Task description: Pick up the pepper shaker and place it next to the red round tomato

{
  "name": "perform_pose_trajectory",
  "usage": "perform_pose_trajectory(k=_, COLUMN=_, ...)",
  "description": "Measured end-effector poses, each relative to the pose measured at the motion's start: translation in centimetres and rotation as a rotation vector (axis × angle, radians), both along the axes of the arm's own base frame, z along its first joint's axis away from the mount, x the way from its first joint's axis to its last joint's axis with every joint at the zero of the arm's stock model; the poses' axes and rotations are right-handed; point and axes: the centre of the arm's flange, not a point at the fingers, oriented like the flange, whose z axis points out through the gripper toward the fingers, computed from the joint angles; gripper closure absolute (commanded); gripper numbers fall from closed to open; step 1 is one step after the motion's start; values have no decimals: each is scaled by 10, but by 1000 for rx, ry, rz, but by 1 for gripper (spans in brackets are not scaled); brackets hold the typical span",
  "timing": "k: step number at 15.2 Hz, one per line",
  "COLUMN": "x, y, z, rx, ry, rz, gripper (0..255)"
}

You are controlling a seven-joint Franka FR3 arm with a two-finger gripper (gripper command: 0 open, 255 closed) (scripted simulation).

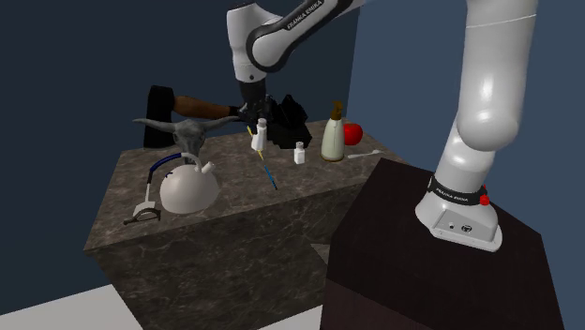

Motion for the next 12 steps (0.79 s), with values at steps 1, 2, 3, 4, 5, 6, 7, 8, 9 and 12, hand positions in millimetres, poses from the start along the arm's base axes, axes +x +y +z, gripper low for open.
perform_pose_trajectory(k=1, x=-8, y=-12, z=1, rx=0, ry=0, rz=0, gripper=255)
perform_pose_trajectory(k=2, x=-16, y=-25, z=2, rx=0, ry=0, rz=0, gripper=255)
perform_pose_trajectory(k=3, x=-22, y=-34, z=1, rx=0, ry=0, rz=0, gripper=255)
perform_pose_trajectory(k=4, x=-27, y=-45, z=2, rx=0, ry=0, rz=0, gripper=255)
perform_pose_trajectory(k=5, x=-34, y=-55, z=-1, rx=0, ry=0, rz=0, gripper=255)
perform_pose_trajectory(k=6, x=-39, y=-68, z=2, rx=0, ry=0, rz=-1, gripper=255)
perform_pose_trajectory(k=7, x=-44, y=-81, z=3, rx=0, ry=0, rz=-1, gripper=255)
perform_pose_trajectory(k=8, x=-49, y=-95, z=3, rx=0, ry=0, rz=-1, gripper=255)
perform_pose_trajectory(k=9, x=-57, y=-108, z=1, rx=0, ry=0, rz=-1, gripper=255)
perform_pose_trajectory(k=12, x=-72, y=-142, z=2, rx=0, ry=0, rz=-1, gripper=255)
